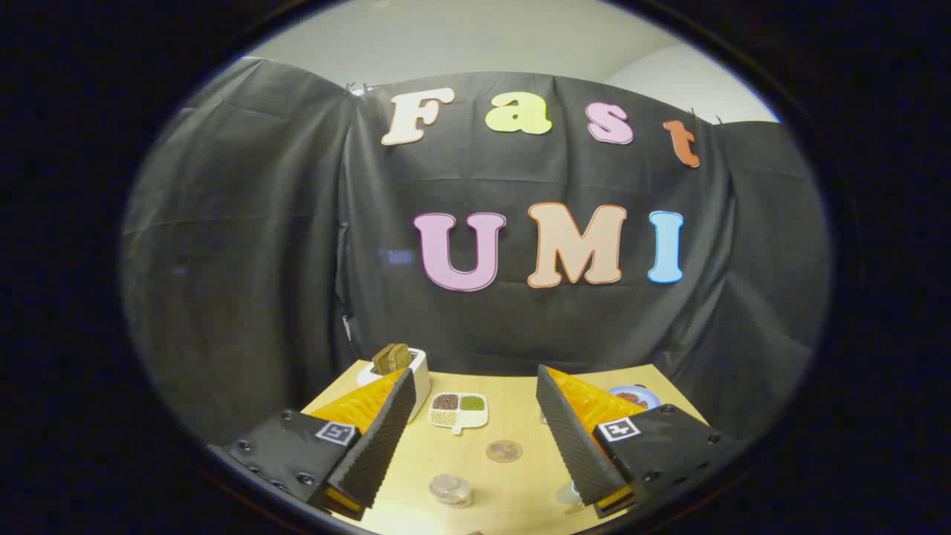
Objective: Take the bottle from table, then pour the juice into the cup, finally place the bottle on the coaster
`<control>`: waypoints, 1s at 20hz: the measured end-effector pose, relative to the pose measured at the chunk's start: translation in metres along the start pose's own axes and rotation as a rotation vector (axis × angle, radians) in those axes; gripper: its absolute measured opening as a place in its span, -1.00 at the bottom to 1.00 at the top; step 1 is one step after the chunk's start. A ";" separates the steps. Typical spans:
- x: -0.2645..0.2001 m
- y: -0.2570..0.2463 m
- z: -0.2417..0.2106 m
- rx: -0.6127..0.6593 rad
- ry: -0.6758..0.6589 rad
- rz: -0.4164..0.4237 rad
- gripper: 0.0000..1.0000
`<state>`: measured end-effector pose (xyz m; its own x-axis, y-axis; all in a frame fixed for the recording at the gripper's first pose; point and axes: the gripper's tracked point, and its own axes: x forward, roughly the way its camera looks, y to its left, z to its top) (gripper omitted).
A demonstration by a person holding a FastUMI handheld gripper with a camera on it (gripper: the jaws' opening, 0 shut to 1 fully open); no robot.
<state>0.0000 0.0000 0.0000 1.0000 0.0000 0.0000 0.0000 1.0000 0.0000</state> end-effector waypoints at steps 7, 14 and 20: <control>-0.023 -0.010 -0.020 0.016 0.015 -0.019 1.00; -0.054 -0.012 -0.063 -0.040 0.054 -0.027 1.00; -0.070 0.006 -0.112 -0.020 0.129 -0.068 1.00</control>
<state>-0.0702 0.0059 -0.1117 0.9893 -0.0695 -0.1280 0.0669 0.9975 -0.0241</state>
